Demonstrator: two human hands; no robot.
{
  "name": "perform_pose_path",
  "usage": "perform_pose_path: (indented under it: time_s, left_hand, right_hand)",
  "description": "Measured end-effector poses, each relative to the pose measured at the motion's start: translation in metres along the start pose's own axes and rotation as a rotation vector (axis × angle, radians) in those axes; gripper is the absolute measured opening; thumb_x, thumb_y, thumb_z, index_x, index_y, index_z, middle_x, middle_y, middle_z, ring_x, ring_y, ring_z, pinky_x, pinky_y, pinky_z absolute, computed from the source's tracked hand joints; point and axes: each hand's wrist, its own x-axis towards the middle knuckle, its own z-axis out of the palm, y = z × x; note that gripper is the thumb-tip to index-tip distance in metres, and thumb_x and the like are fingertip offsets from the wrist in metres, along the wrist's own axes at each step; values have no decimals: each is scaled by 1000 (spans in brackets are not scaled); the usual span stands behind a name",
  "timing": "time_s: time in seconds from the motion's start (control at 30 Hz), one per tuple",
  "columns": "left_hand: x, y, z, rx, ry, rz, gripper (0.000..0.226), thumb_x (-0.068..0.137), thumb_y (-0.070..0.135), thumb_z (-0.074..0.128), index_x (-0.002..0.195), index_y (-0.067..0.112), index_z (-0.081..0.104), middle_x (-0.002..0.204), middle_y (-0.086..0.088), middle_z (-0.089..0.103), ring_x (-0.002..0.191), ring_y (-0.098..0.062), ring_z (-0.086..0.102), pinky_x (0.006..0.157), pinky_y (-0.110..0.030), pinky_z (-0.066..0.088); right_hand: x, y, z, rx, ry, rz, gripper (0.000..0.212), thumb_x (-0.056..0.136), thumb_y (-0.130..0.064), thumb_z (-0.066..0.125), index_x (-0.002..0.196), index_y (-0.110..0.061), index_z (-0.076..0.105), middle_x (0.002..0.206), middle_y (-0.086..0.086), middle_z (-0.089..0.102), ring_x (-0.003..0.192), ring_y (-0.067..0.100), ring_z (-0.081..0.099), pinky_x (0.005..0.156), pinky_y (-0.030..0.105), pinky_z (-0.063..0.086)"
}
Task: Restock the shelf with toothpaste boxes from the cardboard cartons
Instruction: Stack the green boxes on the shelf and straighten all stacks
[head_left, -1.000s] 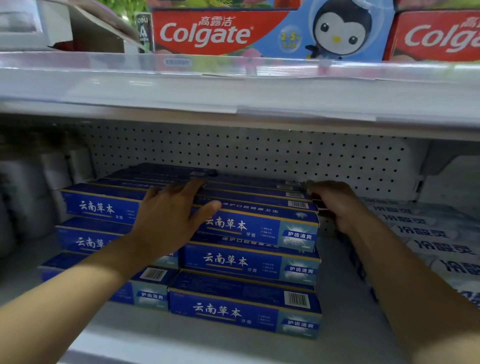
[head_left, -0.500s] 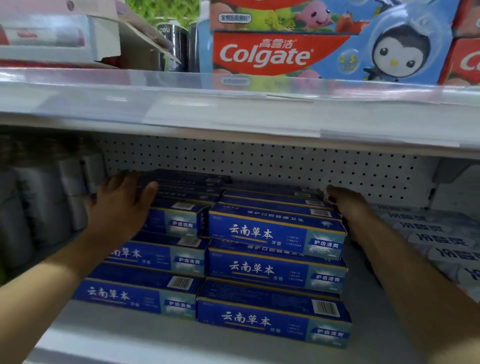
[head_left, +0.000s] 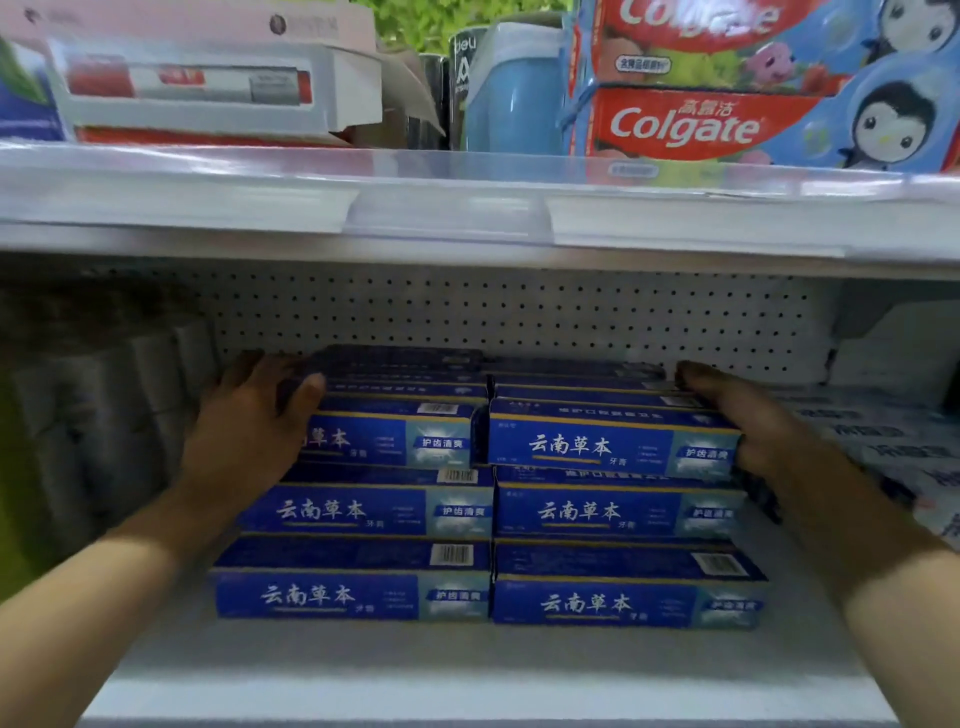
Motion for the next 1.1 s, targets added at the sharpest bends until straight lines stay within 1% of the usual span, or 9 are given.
perform_pose_path:
  time_s: [0.07, 0.17, 0.27, 0.4, 0.5, 0.6, 0.7, 0.83, 1.1]
  left_hand:
    - [2, -7, -2, -93, -18, -74, 49, 94, 43, 47, 129, 9, 52, 126, -21, 56, 114, -40, 52, 92, -43, 42]
    - [1, -8, -3, -248, -63, -188, 47, 94, 40, 47, 132, 13, 50, 129, -18, 56, 117, -35, 52, 91, -38, 40]
    - [-2, -7, 0, -408, -96, -251, 37, 94, 36, 49, 123, 15, 57, 121, -16, 60, 103, -28, 56, 81, -31, 39]
    - [-4, -3, 1, -431, -95, -255, 34, 95, 34, 49, 122, 16, 59, 122, -11, 60, 100, -17, 51, 80, -24, 34]
    - [-4, 4, 0, -358, -123, -258, 39, 95, 39, 46, 128, 18, 54, 124, -10, 58, 104, -23, 53, 73, -24, 34]
    - [-3, 4, 1, -337, -152, -261, 43, 95, 43, 44, 131, 20, 51, 121, -11, 60, 86, -17, 49, 60, -23, 35]
    - [2, -6, 1, -447, -116, -276, 47, 94, 45, 44, 133, 20, 48, 127, -11, 57, 104, -24, 54, 80, -27, 38]
    - [20, -18, 5, -749, -125, -400, 46, 97, 39, 43, 140, 23, 42, 145, -4, 40, 130, -26, 40, 101, -29, 31]
    - [17, -25, 12, -940, -288, -377, 35, 93, 20, 52, 128, 27, 52, 123, -5, 57, 103, -22, 56, 85, -29, 42]
  right_hand:
    - [-1, -1, 1, 13, 17, -3, 36, 96, -19, 48, 133, -21, 47, 103, 6, 61, 77, 25, 65, 45, 32, 54]
    - [2, 1, 0, -13, 1, 14, 42, 97, -14, 45, 138, -21, 43, 118, 9, 59, 70, 27, 63, 45, 32, 54]
    - [4, -1, -1, -89, -35, 10, 45, 96, -9, 38, 140, -21, 41, 130, 9, 54, 75, 27, 60, 46, 31, 54]
    - [6, -1, -3, -143, -78, 17, 46, 96, -8, 34, 139, -21, 41, 115, 14, 58, 53, 25, 65, 41, 29, 52]
    - [7, 0, -3, -143, -89, 24, 44, 96, -7, 35, 137, -22, 43, 97, 11, 64, 45, 22, 64, 39, 28, 52]
    - [6, 1, -3, -106, -81, 46, 37, 96, -7, 36, 128, -22, 47, 81, 15, 71, 41, 22, 63, 35, 27, 50]
    - [10, 3, -4, -62, -67, 41, 43, 96, -9, 36, 137, -18, 43, 123, 14, 60, 50, 24, 66, 39, 28, 52]
    - [17, 3, -5, 6, -37, -12, 40, 98, -15, 39, 138, -17, 44, 129, 6, 54, 53, 18, 67, 40, 26, 53]
    - [20, 3, -1, -73, -96, 0, 47, 95, -8, 34, 141, -16, 40, 138, 8, 48, 56, 20, 69, 44, 30, 55]
